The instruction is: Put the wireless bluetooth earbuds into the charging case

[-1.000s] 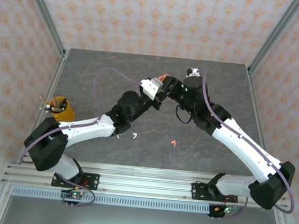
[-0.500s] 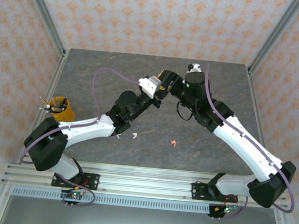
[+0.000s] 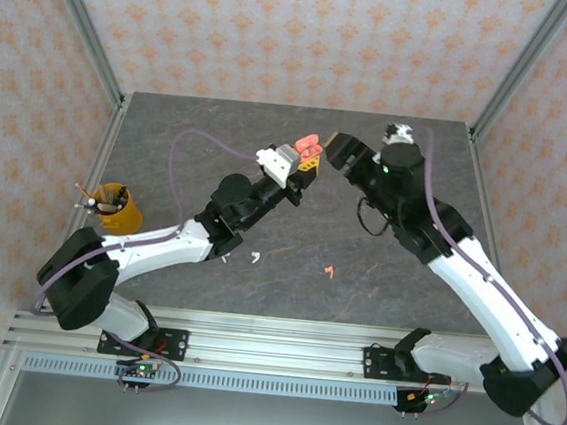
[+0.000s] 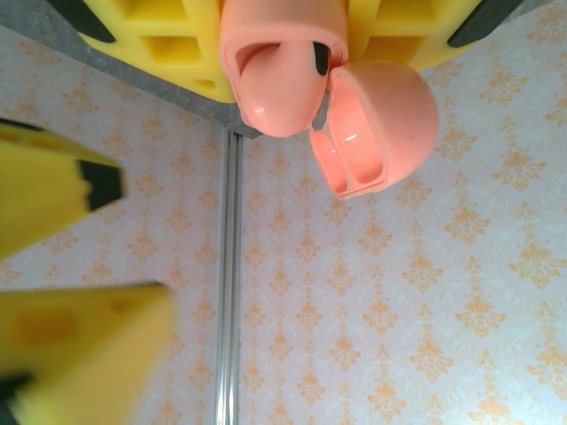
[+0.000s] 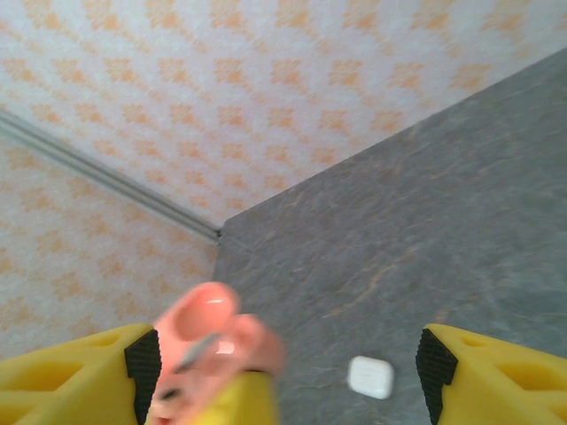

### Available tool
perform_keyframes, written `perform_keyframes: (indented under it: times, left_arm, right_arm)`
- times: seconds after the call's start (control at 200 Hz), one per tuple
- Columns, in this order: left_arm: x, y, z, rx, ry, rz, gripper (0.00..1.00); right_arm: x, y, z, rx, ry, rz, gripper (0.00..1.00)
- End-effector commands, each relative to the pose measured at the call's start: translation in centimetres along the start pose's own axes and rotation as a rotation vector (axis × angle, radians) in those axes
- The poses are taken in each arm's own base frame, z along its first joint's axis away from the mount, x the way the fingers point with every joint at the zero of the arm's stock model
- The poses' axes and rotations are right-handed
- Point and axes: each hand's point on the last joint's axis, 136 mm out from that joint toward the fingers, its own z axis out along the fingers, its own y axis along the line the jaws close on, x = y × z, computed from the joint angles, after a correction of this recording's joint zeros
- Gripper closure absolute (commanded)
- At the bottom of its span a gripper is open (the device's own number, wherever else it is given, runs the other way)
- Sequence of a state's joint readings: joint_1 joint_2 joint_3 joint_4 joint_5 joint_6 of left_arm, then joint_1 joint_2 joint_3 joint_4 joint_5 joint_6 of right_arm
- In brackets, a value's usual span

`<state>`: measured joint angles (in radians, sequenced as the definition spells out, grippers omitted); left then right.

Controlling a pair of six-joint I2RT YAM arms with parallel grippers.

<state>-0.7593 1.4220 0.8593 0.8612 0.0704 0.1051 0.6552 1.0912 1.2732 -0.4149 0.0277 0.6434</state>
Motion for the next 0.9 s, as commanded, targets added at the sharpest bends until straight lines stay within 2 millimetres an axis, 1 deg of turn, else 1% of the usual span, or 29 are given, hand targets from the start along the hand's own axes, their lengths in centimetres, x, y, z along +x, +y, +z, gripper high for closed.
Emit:
perform_keyframes:
  times: [0.0, 0.055, 0.13, 0.27, 0.34, 0.39, 0.435, 0.55, 0.676, 0.806, 0.896]
  left_arm:
    - [-2.0, 0.2, -1.6, 0.009, -0.042, 0.026, 1.00]
    - [-1.9, 0.2, -2.1, 0.018, -0.030, 0.030, 1.00]
    - [-1.6, 0.3, -2.9, 0.021, -0.020, 0.033, 1.00]
    - [-1.1, 0.4, -4.2, 0.027, -0.001, 0.032, 1.00]
    - [-1.0, 0.4, -4.8, 0.027, 0.005, 0.028, 1.00]
    - [-0.8, 0.5, -5.2, 0.025, 0.012, 0.027, 1.00]
    - [-0.7, 0.6, -5.6, 0.023, 0.015, 0.028, 1.00]
    - [-0.6, 0.9, -6.5, 0.010, 0.018, 0.027, 1.00]
    - [-0.5, 1.1, -7.3, 0.000, 0.017, 0.027, 1.00]
    - [-0.5, 1.4, -7.8, -0.010, 0.017, 0.032, 1.00]
    - [-0.4, 1.6, -8.2, -0.017, 0.016, 0.036, 1.00]
  right_arm:
    - [1.9, -5.6, -1.7, 0.176, 0.042, -0.019, 0.23]
    - [3.5, -7.8, -1.9, 0.238, 0.092, -0.028, 0.23]
    - [6.5, -10.7, -1.7, 0.328, 0.191, -0.052, 0.24]
    - [13.2, -15.2, -0.8, 0.436, 0.444, -0.109, 0.27]
    - [16.1, -16.8, -0.3, 0.470, 0.564, -0.145, 0.30]
    - [17.8, -18.0, -0.1, 0.511, 0.632, -0.178, 0.32]
    - [19.1, -18.7, 0.1, 0.536, 0.686, -0.223, 0.32]
    - [21.5, -20.0, 0.4, 0.590, 0.781, -0.335, 0.33]
    - [23.5, -21.0, 1.0, 0.632, 0.874, -0.438, 0.34]
    - [24.8, -22.1, 1.4, 0.660, 0.961, -0.516, 0.37]
    - [25.3, -22.3, 1.8, 0.660, 0.991, -0.544, 0.38]
